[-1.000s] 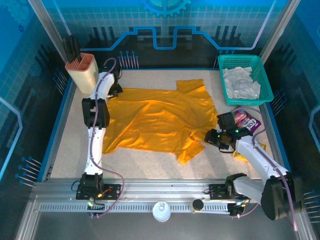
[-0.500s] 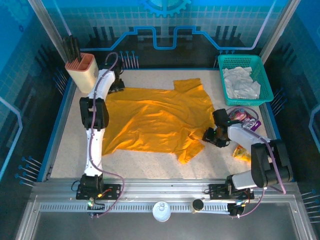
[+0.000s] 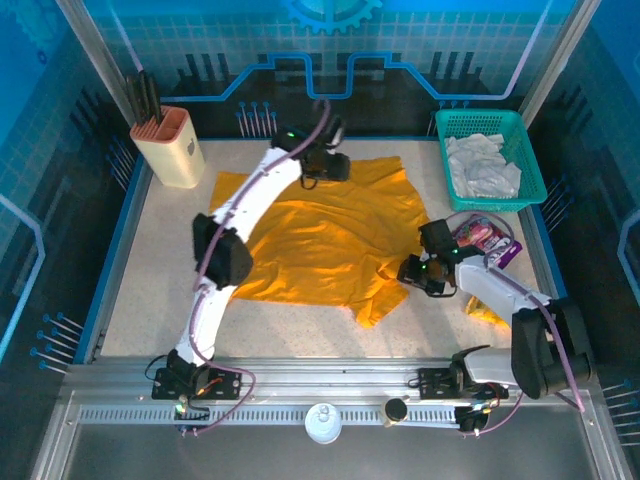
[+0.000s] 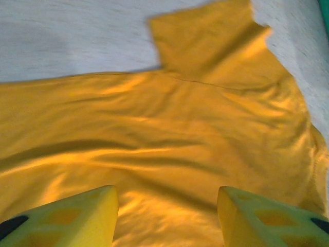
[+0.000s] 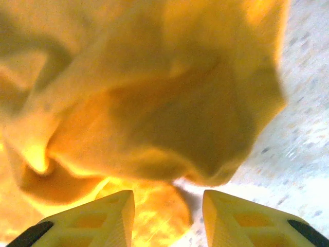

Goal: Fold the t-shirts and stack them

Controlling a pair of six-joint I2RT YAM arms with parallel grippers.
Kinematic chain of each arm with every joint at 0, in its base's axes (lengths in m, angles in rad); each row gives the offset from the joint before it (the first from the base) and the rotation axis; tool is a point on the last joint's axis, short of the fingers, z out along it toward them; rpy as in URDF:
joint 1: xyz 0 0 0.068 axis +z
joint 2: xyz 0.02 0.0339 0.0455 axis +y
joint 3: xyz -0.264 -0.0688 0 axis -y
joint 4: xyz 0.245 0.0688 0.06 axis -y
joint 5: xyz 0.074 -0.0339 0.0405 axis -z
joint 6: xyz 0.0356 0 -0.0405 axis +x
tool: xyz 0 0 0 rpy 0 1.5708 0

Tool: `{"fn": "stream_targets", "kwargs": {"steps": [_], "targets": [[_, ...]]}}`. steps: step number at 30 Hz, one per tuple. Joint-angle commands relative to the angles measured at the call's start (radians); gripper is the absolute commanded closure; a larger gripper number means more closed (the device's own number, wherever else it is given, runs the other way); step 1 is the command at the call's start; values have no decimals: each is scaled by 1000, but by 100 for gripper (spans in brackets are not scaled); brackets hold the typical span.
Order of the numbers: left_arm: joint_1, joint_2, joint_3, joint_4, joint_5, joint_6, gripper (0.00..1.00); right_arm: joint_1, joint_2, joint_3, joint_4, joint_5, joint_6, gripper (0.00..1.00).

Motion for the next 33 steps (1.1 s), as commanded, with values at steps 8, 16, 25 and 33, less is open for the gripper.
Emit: {"fn": "stream_targets", "kwargs": {"steps": [8,16,25,33], "targets": [[-65,300,109,107,180,-3,33,88,-1,-66,-48,65,77,52],[-62,425,176,38,151,-84,29,121,79,-34,-31,92,82,61],[-63,431,171,-178,-32,-176,45,139,163,21,-29,108,97,82],[-64,393,52,-216,-136,-212,53,167,166,44,-41,102,109,81]]}}
